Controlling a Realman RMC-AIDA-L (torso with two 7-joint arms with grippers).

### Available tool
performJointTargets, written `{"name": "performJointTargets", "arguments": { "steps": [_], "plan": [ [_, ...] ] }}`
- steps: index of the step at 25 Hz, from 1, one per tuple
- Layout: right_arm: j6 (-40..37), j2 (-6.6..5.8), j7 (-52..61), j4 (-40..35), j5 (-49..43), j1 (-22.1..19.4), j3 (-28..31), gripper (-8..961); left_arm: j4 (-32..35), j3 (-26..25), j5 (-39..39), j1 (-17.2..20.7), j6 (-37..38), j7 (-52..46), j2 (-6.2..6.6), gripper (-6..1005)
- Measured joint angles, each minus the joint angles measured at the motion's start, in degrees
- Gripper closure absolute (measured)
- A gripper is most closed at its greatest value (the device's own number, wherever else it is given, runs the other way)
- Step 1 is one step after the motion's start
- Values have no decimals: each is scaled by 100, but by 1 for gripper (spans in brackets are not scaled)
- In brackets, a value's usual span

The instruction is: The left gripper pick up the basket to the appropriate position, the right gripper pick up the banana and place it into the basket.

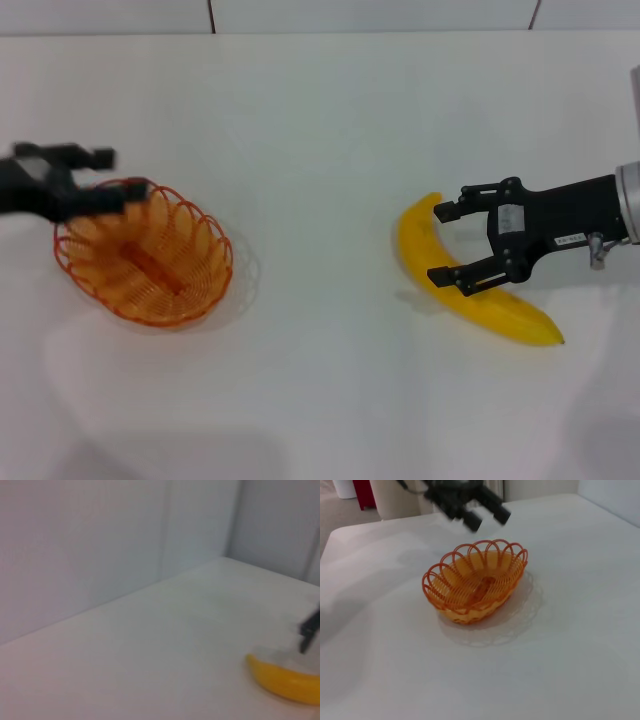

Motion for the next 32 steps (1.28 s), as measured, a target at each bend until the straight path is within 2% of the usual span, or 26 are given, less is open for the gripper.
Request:
{"name": "performJointTargets", "arguments": {
  "steps": [2, 7, 10, 22, 25, 32],
  "plan": [
    [8, 0, 0, 0, -10, 6, 1, 60, 335, -1, 164, -28, -54, -838, 166, 307],
    [8, 0, 0, 0, -10, 63, 2, 60, 530, -8, 700, -143, -219, -1772, 511, 320],
    [10, 3, -5, 16, -4, 65, 2, 60, 509, -14, 1185, -310, -310, -2036, 601, 327],
    [47, 26, -15, 53, -14, 71, -7, 59, -115, 45, 2451, -1031, -674, -2112, 407, 358],
    [52, 26, -16, 53, -13, 79, -7, 59, -271, 62, 2655, -1115, -805, -2109, 316, 366],
    [59, 35, -28, 59, -13, 82, -7, 59, -448, 72, 2946, -1218, -1086, -2066, 197, 384]
  ]
}}
